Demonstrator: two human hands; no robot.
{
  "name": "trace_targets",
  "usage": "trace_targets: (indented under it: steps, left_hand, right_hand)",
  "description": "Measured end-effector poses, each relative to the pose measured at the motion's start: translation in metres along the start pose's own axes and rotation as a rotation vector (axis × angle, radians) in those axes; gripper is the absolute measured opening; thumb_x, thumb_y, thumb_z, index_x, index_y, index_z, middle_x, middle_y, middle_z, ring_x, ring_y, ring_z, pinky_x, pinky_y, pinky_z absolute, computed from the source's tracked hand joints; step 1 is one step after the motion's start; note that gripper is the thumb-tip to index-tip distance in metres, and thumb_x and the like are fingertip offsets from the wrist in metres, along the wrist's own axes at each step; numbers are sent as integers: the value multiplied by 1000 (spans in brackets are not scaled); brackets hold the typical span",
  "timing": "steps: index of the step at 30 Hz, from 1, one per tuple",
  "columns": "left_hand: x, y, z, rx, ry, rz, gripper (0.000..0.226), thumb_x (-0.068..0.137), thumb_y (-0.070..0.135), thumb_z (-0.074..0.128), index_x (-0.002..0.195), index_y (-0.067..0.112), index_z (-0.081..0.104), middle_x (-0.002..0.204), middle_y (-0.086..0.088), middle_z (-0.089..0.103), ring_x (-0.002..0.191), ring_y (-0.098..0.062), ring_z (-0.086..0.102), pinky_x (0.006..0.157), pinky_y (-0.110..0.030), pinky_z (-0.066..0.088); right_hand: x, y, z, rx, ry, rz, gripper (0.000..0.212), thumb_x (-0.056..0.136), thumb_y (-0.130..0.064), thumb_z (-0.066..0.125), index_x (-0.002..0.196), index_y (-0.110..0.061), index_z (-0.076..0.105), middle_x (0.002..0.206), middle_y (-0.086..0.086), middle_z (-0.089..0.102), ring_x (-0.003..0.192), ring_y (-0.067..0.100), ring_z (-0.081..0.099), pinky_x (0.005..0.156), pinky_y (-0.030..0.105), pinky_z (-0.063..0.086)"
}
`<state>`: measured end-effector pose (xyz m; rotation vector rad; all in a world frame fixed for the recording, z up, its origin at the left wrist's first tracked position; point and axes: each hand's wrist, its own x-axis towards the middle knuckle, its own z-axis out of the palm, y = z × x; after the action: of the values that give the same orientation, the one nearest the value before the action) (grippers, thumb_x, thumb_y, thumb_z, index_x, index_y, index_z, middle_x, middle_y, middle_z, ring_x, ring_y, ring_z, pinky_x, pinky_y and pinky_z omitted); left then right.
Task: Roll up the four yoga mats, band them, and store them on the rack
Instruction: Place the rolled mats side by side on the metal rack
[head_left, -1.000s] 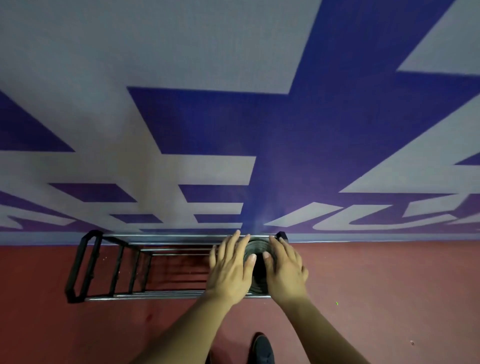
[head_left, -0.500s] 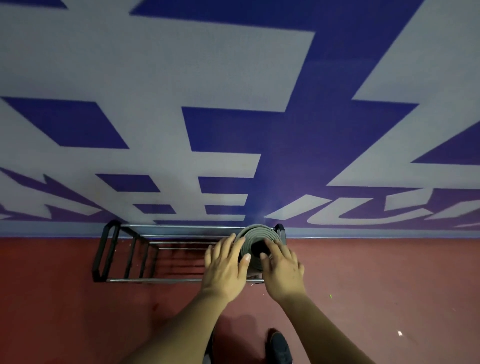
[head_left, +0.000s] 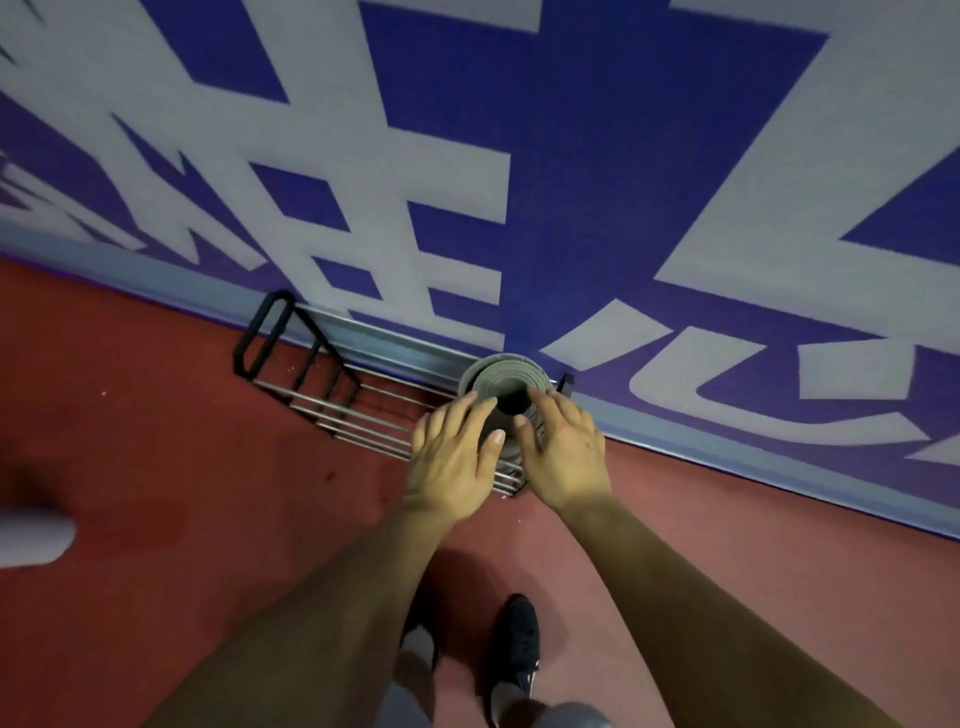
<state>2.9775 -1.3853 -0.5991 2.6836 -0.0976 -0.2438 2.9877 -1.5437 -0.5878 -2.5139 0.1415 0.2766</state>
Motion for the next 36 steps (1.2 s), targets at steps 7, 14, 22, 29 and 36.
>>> trace_targets:
  steps: [7,14,22,29,36]
  left_hand:
    - [-75,-17,-5,-117,69,-130,69,95,54,20,144,17,50,151,0,46,137,-21,42,112,-37,29]
    - [-158,-50,-2,-28,84,-151,63,96,54,23,137,18,56,138,1,58,124,-24,52,105,-39,36]
    - [-279,-74,7,50,51,-91,51,101,47,30,136,21,56,140,3,55,129,-23,47,109,-39,27]
    - [-379,-101,2,57,37,-154,55,102,47,24,142,22,52,146,2,52,134,-23,44,112,-38,23]
    - [-447,-124,6,61,-9,-212,71,94,56,11,143,23,51,145,4,51,136,-20,41,117,-40,19]
  right_hand:
    - [-48,-17,20,-22,-84,-102,50,105,-45,44,152,-28,44,155,1,45,144,25,35,117,44,25]
    - [-120,-33,49,-32,-129,-135,51,105,-47,44,153,-30,44,158,1,43,147,24,32,120,46,25]
    - [-247,-47,84,-225,-140,-331,55,106,-49,37,158,-31,32,164,0,33,152,24,20,122,45,12]
    - [-342,-66,119,-102,-141,-217,53,106,-49,38,156,-30,37,161,0,37,149,25,27,120,47,18]
    - [-404,-59,157,-119,-249,-200,55,106,-51,37,156,-30,36,159,1,39,148,23,27,118,46,21]
